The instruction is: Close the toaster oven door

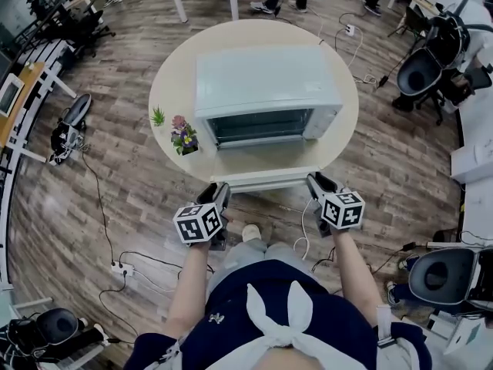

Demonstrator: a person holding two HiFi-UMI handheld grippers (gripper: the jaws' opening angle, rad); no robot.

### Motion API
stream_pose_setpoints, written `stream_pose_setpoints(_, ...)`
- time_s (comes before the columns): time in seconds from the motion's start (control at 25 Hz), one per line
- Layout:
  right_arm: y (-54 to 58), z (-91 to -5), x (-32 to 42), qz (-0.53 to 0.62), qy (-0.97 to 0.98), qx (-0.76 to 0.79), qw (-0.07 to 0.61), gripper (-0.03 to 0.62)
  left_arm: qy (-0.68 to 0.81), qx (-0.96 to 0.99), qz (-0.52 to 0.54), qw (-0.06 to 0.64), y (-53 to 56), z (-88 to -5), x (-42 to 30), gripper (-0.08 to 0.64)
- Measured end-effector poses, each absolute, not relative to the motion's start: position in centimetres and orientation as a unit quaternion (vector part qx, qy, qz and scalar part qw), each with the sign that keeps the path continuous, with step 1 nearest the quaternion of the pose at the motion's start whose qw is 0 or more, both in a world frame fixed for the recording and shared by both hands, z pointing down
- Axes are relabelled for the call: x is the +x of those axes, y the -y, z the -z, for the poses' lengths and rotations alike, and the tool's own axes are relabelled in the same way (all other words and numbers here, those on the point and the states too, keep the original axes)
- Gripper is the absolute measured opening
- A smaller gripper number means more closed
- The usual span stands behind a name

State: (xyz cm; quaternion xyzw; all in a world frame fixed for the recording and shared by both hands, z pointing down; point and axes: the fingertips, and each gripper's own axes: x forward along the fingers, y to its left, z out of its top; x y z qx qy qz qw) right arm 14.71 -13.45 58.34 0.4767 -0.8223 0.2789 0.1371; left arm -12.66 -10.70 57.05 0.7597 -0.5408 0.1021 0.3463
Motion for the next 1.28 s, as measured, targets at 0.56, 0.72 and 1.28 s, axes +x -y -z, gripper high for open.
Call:
stream_pose_setpoints(0.56,13.44,-58.24,14.72,-0.272,0.821,0.485,0.129,0.091,0.545,0.757,-0.119,0.34,11.28,-57.36,-12.52,0.101)
stream_pose_setpoints(0.72,13.61,-58.16,14.9,-0.271,0.821,0.487,0.124,0.091,0.544,0.758,-0.123,0.337,11.47,-57.26,-12.38,0.1)
stream_pose_setpoints(1.28,13.84,-57.73,14.8,-0.276,0.813,0.498,0.122,0.087,0.538,0.77,-0.126,0.319,11.72,-56.86,-12.46,0.095)
